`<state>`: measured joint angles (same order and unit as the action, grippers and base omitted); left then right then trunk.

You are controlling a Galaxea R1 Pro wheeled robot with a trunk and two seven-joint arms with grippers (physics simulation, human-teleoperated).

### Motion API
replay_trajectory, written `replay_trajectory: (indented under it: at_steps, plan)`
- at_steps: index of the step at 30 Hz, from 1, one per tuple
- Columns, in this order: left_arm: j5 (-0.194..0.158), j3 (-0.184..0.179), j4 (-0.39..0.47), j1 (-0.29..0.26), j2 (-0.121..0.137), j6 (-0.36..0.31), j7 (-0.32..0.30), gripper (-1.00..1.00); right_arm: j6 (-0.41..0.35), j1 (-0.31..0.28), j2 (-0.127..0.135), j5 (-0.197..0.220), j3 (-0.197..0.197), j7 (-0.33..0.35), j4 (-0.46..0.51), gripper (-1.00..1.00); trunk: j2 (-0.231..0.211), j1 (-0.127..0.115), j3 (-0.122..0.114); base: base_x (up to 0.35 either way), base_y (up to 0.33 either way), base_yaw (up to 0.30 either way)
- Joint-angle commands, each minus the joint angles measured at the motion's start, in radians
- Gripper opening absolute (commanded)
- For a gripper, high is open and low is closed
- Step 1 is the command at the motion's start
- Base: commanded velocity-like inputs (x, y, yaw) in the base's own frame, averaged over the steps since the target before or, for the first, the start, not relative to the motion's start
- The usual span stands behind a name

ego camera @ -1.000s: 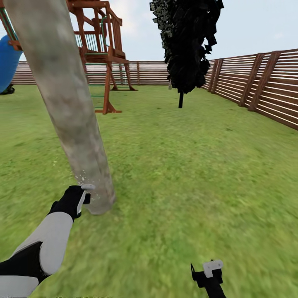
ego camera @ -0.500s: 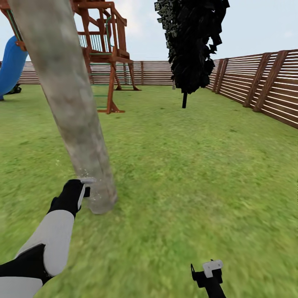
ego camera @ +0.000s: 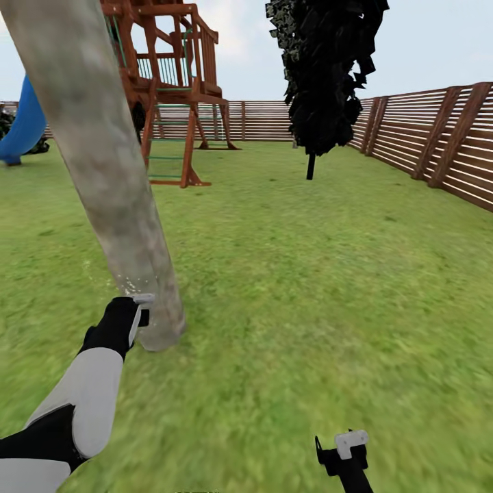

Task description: In the garden, pick up the pesticide atomizer on the floor and spray pesticide onto both trees until each tree trunk is fully covered.

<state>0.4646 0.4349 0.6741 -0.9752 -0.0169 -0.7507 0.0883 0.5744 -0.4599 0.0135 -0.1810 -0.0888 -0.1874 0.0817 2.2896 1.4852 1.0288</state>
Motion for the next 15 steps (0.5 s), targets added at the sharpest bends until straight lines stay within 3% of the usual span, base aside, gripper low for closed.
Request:
replay_trajectory:
  at_steps: [1,6,11,15]
  plan:
    - [-0.004,0.004,0.001,-0.001,-0.001,-0.003,0.005,-1.0,0.0,0.0,0.0,-0.006,-0.008,-0.01,0.0,1.0,0.0,0.0,0.001,0.0,-0.276,0.275]
    - [-0.004,0.006,-0.002,-0.001,-0.003,-0.003,0.005,-1.0,-0.001,0.0,0.0,-0.006,-0.008,-0.01,0.0,1.0,0.0,0.0,0.001,0.086,-0.275,0.231]
    - [-0.006,0.007,-0.012,0.0,-0.006,-0.001,0.005,-1.0,-0.001,0.0,0.0,-0.006,-0.008,-0.01,0.0,1.0,0.0,0.0,0.001,0.147,-0.269,0.027]
    - [-0.005,0.007,-0.016,0.0,-0.031,0.002,0.004,-1.0,-0.001,0.0,0.0,-0.006,-0.008,-0.01,0.0,1.0,0.0,0.0,0.001,0.15,-0.267,0.001]
